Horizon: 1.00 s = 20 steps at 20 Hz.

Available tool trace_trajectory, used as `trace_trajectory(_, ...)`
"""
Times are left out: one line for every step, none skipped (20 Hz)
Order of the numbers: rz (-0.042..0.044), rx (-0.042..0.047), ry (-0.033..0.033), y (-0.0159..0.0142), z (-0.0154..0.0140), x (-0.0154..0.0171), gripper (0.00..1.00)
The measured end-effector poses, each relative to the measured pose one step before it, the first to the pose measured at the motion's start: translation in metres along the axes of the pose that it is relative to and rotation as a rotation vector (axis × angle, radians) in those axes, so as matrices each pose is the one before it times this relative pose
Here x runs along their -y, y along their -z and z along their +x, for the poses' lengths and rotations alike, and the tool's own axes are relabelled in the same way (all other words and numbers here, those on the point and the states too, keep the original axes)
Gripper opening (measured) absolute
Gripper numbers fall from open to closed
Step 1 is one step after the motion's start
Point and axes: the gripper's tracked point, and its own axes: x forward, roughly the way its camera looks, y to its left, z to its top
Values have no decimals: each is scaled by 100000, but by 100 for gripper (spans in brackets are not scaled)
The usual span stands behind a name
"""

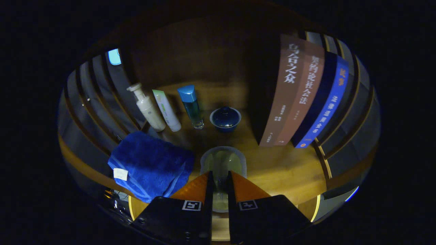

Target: Pull open the drawer, take out the items inside it, and place them on the countertop above the cabinet.

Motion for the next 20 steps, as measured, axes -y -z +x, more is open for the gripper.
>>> trace_trajectory(-542, -2527, 708, 42, 829, 49, 25)
trace_trajectory(-504, -2279, 354, 95, 649, -37, 25)
trace_trajectory(-714, -2124, 591, 272, 674, 11, 25)
trace_trajectory(-28, -1059, 111, 88, 474, -59, 25)
trace_trajectory(-83, -707, -248, 114, 356, -218, 24)
trace_trajectory(468, -293, -509, 24, 132, -157, 34)
trace_trajectory(772, 846, -801, -299, -9, -110, 44)
trace_trajectory(401, 601, -170, -26, -246, -147, 53)
trace_trajectory(80, 176, 13, -17, 191, 141, 63)
trace_trajectory(68, 104, 10, 43, -126, 15, 72)
trace_trajectory(285, 144, 103, 11, -79, 23, 82)
trace_trajectory(204, 14, 75, 107, -101, -7, 91)
trace_trajectory(369, 67, -27, 103, -311, 107, 92)
trace_trajectory(294, 285, 31, 32, -185, 21, 100)
trace_trajectory(393, 832, 0, 329, -620, -51, 100)
trace_trajectory(432, 1179, -249, 224, -504, 7, 99)
trace_trajectory(419, 1581, -474, 223, -635, -14, 100)
trace_trajectory(551, 2188, -575, 226, -857, -115, 99)
trace_trajectory(390, 2316, -755, 499, -993, -92, 100)
trace_trajectory(768, 2423, -775, 499, -1142, 33, 99)
